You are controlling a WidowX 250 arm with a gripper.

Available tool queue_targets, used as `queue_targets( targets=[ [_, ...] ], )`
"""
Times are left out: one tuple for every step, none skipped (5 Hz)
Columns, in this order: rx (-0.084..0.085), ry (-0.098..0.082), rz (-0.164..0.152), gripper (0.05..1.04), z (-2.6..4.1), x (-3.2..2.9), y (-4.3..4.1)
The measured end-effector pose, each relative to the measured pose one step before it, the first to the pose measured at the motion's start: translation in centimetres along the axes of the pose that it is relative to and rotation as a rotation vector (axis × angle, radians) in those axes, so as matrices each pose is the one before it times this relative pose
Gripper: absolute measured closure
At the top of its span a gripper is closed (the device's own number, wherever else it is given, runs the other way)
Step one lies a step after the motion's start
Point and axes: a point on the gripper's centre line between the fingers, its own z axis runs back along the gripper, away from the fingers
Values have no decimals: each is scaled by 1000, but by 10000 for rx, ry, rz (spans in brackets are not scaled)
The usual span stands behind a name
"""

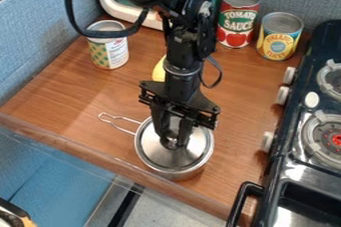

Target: Put the lid in the silver pot

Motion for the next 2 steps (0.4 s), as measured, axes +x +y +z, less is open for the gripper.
queue_targets(
  targets=[
    [111, -311, 14, 164, 1395, 142, -312],
    [-44, -545, 55, 75, 2675, 101, -177]
  ],
)
